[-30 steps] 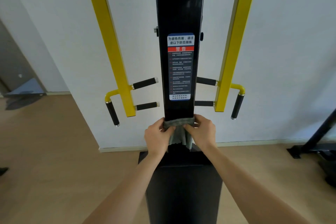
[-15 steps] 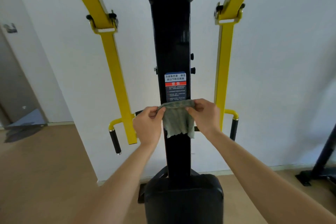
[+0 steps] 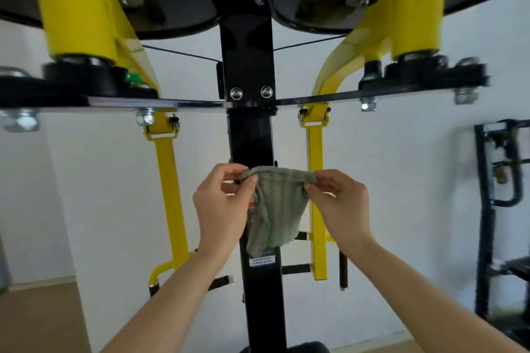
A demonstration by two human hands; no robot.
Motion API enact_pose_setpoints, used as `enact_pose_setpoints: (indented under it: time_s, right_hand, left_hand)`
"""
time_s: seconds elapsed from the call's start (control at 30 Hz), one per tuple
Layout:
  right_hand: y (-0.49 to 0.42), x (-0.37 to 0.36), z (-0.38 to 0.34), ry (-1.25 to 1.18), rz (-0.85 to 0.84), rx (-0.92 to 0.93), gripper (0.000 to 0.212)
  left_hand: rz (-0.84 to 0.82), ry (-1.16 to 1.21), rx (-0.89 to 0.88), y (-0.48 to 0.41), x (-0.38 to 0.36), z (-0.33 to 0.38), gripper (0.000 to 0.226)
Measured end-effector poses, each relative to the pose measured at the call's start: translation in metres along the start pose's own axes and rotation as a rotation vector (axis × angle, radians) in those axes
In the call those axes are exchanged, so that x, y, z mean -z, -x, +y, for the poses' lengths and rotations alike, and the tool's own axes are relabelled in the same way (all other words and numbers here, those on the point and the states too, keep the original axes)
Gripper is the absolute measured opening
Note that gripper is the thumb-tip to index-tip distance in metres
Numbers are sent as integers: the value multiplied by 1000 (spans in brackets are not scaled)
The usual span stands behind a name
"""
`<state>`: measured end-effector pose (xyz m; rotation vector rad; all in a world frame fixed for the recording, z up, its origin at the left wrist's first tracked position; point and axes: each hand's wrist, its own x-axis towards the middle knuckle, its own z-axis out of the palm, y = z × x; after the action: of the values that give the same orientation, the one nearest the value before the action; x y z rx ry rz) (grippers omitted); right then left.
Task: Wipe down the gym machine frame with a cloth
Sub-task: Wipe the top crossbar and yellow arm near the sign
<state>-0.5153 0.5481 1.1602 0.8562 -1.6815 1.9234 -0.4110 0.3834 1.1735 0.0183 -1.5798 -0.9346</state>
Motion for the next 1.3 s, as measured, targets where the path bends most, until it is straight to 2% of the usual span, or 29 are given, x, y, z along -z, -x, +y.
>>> enact_pose_setpoints:
  time_s: [0.1,0.27,0.5,0.6,0.7,0.87,1.0,1.13,1.3]
  right_hand:
    - [-5,19,-44,23,61,159,25]
    - [-4,47,-100,121,115,397,29]
    - [-32,109,-136,600,406,786,20]
    - [-44,135,-139,731,428,889,17]
    - [-54,163,-142,719,405,799,15]
    - [-84,206,-140,507,232,400,17]
    - [-118,230,-135,384,191,345,19]
    - [-153,248,-138,171,80,250,24]
    - [-182,253,-167,-42,158,244,42]
  left_hand:
    - [-14,123,-68,-17,-4,46,16]
    - [-41,201,-187,-36,-10,99,15]
    - [-144,245,-235,-56,-55,134,13]
    - [-195,200,-216,-55,-82,144,16]
    - [-214,170,-185,-49,-102,151,17]
    - [-177,20,-261,-37,-124,179,9]
    - [-156,-70,-349,-32,-141,213,14]
    - [-73,-264,-425,-29,-158,250,15]
    - [70,-369,-528,-38,-169,310,9]
